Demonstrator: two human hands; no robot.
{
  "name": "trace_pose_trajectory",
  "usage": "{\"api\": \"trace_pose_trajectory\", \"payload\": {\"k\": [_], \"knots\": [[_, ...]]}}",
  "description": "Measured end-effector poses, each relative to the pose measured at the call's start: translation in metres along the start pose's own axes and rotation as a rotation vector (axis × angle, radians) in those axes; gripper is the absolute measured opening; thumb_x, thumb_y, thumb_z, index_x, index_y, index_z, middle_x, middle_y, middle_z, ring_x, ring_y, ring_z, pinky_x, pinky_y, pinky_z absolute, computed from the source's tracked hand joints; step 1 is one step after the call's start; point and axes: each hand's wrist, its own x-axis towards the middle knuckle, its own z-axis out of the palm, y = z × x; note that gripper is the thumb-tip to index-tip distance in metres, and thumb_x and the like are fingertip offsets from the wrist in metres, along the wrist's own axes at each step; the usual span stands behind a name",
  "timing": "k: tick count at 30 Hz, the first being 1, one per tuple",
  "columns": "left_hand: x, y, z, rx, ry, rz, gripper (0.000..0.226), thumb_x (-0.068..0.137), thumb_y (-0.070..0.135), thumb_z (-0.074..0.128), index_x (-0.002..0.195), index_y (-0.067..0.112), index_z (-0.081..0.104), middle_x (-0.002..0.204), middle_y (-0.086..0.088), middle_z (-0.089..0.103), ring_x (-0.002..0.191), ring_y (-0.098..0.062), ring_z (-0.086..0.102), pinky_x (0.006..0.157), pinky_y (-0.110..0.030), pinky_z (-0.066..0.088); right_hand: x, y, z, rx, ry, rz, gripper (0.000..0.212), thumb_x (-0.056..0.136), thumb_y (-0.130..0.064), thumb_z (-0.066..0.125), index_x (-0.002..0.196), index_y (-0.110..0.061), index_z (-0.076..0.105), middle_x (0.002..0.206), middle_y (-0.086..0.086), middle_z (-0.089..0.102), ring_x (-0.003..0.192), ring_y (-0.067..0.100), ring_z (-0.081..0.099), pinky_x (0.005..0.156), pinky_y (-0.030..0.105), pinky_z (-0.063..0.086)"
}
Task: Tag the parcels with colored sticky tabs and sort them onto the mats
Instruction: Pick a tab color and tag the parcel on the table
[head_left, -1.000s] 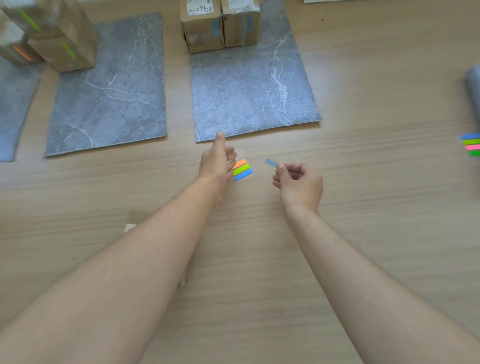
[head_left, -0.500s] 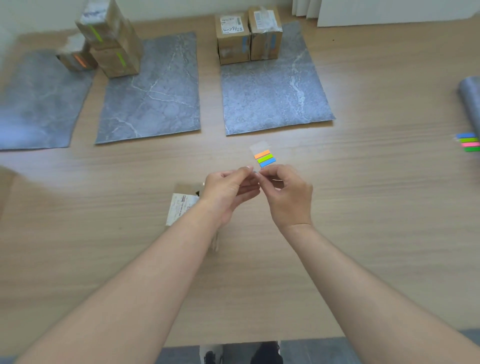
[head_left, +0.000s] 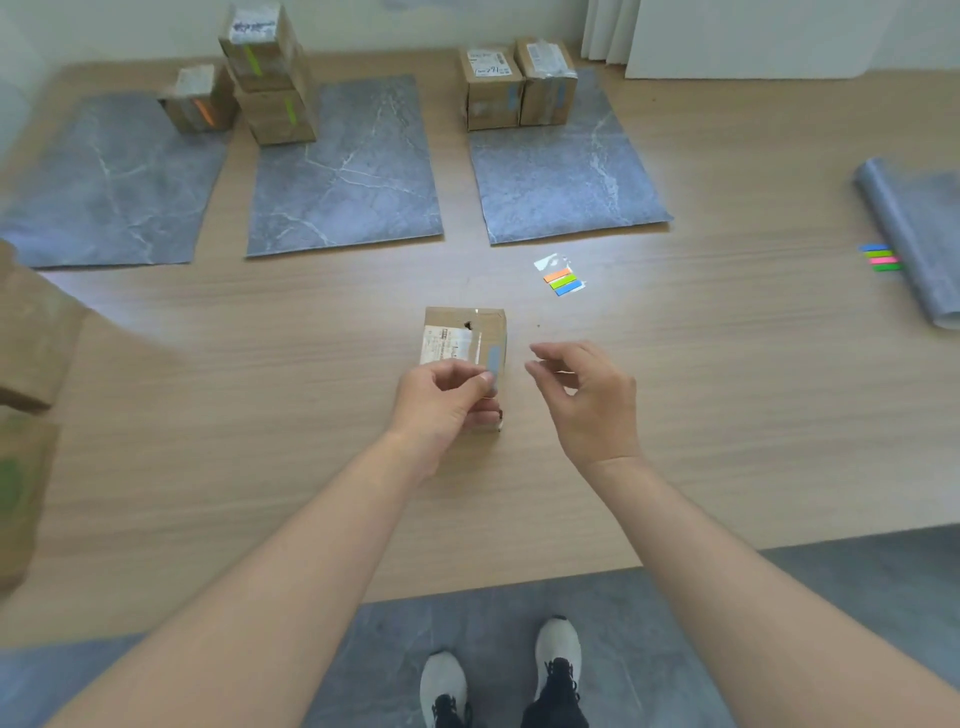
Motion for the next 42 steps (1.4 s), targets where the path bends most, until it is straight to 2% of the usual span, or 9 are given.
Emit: {"api": "trace_pose_trajectory", "payload": {"k": [7, 11, 13, 16, 24, 30, 33, 39, 42], "knots": [[-0.013, -0.042, -0.027, 0.010, 0.045, 0.011, 0.005, 0.090, -0.001, 0.069, 0.093, -0.006, 0.071, 0.074, -0.013, 0.069, 0.064, -0.022, 0.067, 0.067, -0.034, 0.063, -0.016, -0.002, 0.022, -0.118, -0.211, -0.084, 0.057, 0.078, 0.018, 0.046, 0.122, -0.007, 0.072, 0.127, 0.008, 0.069, 0.115, 0.020, 0.065, 0.098, 0.031, 0.052], [-0.006, -0.067, -0.023, 0.002, 0.071, -0.019, 0.005, 0.088, 0.000, 0.072, 0.085, 0.003, 0.074, 0.076, -0.014, 0.071, 0.072, -0.025, 0.068, 0.074, -0.037, 0.063, -0.016, 0.001, 0.028, -0.232, -0.540, -0.042, 0.068, 0.085, 0.011, 0.047, 0.148, -0.013, 0.052, 0.158, 0.002, 0.043, 0.145, 0.020, 0.041, 0.114, 0.034, 0.039], [-0.001, -0.078, -0.020, -0.007, 0.103, -0.038, 0.007, 0.088, 0.000, 0.072, 0.083, 0.004, 0.074, 0.076, -0.013, 0.070, 0.073, -0.024, 0.068, 0.077, -0.038, 0.062, -0.014, 0.007, 0.031, -0.318, -0.655, -0.078, 0.070, 0.087, 0.005, 0.049, 0.153, -0.016, 0.043, 0.163, -0.003, 0.035, 0.151, 0.017, 0.032, 0.116, 0.038, 0.038], [0.004, -0.088, -0.014, -0.043, 0.139, -0.067, 0.006, 0.088, 0.000, 0.072, 0.082, 0.002, 0.073, 0.075, -0.013, 0.069, 0.073, -0.024, 0.066, 0.077, -0.039, 0.062, -0.013, 0.010, 0.029, -0.384, -0.726, -0.091, 0.070, 0.087, -0.003, 0.057, 0.154, -0.019, 0.044, 0.164, -0.009, 0.033, 0.149, 0.015, 0.035, 0.112, 0.040, 0.043], [0.011, -0.092, -0.006, -0.107, 0.174, -0.087, 0.004, 0.088, -0.001, 0.072, 0.087, 0.002, 0.075, 0.084, -0.016, 0.075, 0.076, -0.025, 0.069, 0.076, -0.036, 0.063, -0.003, 0.002, 0.034, -0.488, -0.703, -0.074, 0.052, 0.093, -0.038, 0.066, 0.143, -0.027, 0.058, 0.157, -0.017, 0.042, 0.136, 0.014, 0.050, 0.096, 0.039, 0.053], [0.016, -0.090, -0.005, -0.120, 0.174, -0.097, 0.001, 0.087, 0.000, 0.073, 0.087, 0.000, 0.074, 0.077, -0.011, 0.072, 0.072, -0.024, 0.064, 0.072, -0.033, 0.062, 0.002, 0.007, 0.048, -0.641, -0.610, -0.119, 0.033, 0.100, -0.034, 0.055, 0.131, -0.031, 0.066, 0.131, -0.012, 0.067, 0.115, 0.022, 0.063, 0.078, 0.039, 0.056], [0.017, -0.090, -0.011, -0.099, 0.183, -0.120, 0.004, 0.088, 0.002, 0.072, 0.086, -0.001, 0.073, 0.076, -0.011, 0.070, 0.072, -0.023, 0.065, 0.074, -0.034, 0.062, -0.005, 0.013, 0.052, -0.624, -0.540, -0.154, 0.031, 0.096, -0.027, 0.062, 0.126, -0.026, 0.070, 0.124, -0.011, 0.071, 0.104, 0.027, 0.065, 0.071, 0.038, 0.055], [0.017, -0.080, -0.045, -0.084, 0.409, -0.188, 0.013, 0.095, 0.003, 0.052, 0.088, 0.001, 0.062, 0.083, -0.018, 0.066, 0.068, -0.024, 0.067, 0.063, -0.031, 0.061, -0.023, 0.030, 0.064, -0.586, -0.228, -0.332, 0.046, 0.055, -0.010, 0.094, 0.097, -0.019, 0.080, 0.111, -0.008, 0.077, 0.065, 0.025, 0.066, 0.050, 0.022, 0.040], [0.020, -0.067, -0.059, -0.038, 0.464, -0.145, 0.018, 0.098, 0.014, 0.047, 0.090, 0.011, 0.063, 0.093, -0.013, 0.067, 0.084, -0.024, 0.068, 0.081, -0.035, 0.059, -0.034, 0.037, 0.071, -0.563, -0.134, -0.343, 0.052, 0.051, -0.008, 0.093, 0.100, -0.019, 0.079, 0.116, -0.007, 0.076, 0.068, 0.024, 0.068, 0.052, 0.022, 0.045]]}}
